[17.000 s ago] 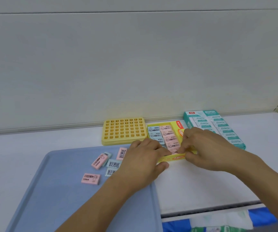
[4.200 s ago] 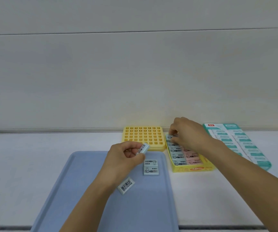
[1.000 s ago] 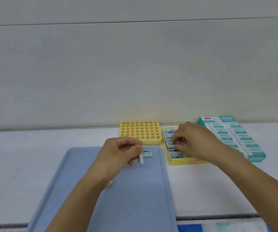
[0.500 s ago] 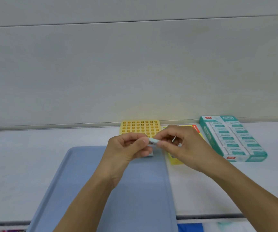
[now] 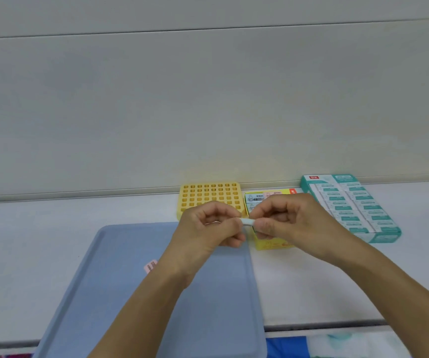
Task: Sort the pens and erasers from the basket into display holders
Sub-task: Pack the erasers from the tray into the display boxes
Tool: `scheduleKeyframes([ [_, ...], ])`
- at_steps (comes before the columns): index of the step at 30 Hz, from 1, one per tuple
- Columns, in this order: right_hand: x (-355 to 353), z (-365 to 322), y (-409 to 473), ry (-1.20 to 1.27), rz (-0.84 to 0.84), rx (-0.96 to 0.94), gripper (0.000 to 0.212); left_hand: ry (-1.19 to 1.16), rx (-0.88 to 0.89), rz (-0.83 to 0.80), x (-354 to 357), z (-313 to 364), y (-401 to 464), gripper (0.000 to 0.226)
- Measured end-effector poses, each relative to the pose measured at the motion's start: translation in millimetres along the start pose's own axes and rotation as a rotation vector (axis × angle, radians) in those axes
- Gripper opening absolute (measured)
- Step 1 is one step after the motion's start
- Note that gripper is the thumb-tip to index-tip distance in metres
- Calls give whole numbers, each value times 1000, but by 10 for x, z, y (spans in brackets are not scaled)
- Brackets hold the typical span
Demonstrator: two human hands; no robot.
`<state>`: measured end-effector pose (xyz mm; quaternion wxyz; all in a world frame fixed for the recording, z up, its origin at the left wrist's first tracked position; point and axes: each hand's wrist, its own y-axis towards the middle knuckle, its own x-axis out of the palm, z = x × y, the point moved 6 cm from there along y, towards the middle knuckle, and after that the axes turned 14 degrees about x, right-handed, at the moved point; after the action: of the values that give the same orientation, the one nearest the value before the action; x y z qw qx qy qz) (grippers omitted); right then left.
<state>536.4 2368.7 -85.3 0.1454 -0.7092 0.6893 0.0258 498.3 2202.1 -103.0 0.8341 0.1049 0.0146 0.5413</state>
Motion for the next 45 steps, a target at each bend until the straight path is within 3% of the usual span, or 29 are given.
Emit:
scheduleKeyframes([
  [4,-100,74,-10,-158,0,36,17,58,42,-94,101,-14,18,16],
  [9,-365,159,66,-596,271,41,18,824,194,-26,-248,-41,81,12],
  [16,-208,178,143,-786,245,25,17,1213,139,-214,-250,-208,91,27],
  [23,-210,190,121,-761,272,21,10,1081,103,-140,-301,-229,109,22],
  [27,-160,101,64,-728,347,-82,6,914,159,-44,-289,-182,43,20],
  [33,54,-14,37,-115,141,4,11,657,450,49,-49,112,-10,32],
  [36,-36,-29,52,182,184,59,15,575,463,121,73,174,49,27],
  [39,-46,3,63,443,111,110,12,446,416,169,202,171,116,24],
  [42,-81,42,56,425,106,140,12,365,388,138,322,151,177,22],
  [45,-267,39,45,273,243,136,5,396,344,34,330,105,261,21],
])
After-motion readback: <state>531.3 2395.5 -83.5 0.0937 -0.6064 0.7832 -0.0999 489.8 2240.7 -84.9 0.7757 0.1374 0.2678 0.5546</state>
